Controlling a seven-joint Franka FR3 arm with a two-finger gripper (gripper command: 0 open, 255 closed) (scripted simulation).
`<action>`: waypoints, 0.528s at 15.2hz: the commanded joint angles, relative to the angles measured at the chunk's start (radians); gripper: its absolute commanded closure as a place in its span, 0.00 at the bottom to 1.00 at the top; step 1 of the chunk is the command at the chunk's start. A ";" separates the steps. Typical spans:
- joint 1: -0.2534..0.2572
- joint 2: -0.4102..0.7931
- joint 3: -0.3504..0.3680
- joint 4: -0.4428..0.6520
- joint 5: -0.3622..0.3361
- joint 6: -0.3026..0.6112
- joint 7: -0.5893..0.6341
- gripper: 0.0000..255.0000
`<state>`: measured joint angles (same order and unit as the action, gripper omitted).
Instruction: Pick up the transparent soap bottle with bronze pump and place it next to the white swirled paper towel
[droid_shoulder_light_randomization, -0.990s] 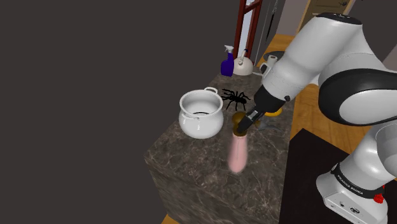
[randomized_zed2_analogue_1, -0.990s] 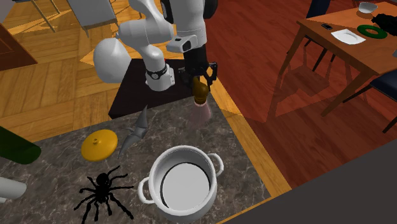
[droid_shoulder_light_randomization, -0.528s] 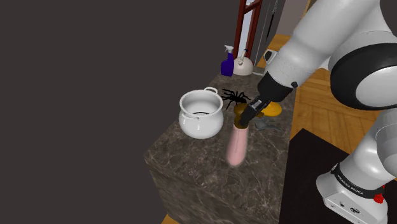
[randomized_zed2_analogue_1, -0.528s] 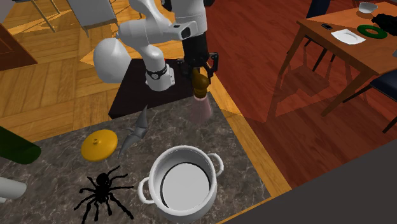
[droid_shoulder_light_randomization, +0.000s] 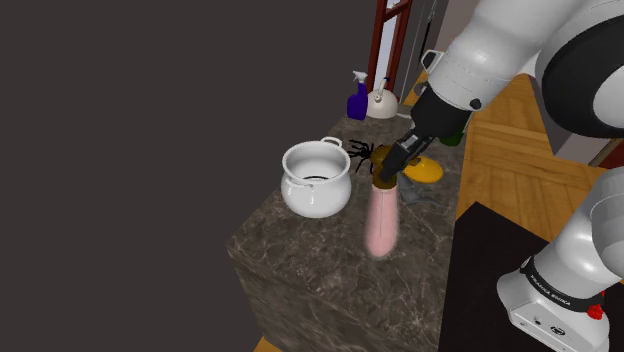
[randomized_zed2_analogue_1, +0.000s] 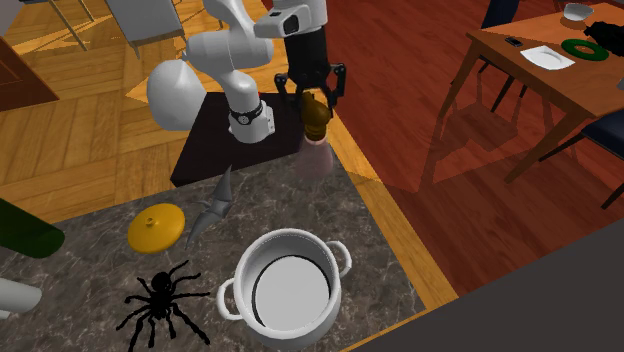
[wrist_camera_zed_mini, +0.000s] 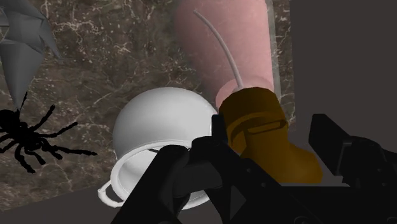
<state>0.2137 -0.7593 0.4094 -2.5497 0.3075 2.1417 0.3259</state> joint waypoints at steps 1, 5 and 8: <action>-0.004 -0.002 -0.008 0.023 -0.006 -0.026 -0.001 1.00; -0.010 -0.004 -0.020 0.075 -0.018 -0.079 0.001 1.00; -0.014 -0.002 -0.028 0.116 -0.027 -0.118 0.004 1.00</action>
<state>0.2011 -0.7626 0.3836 -2.4484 0.2838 2.0368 0.3285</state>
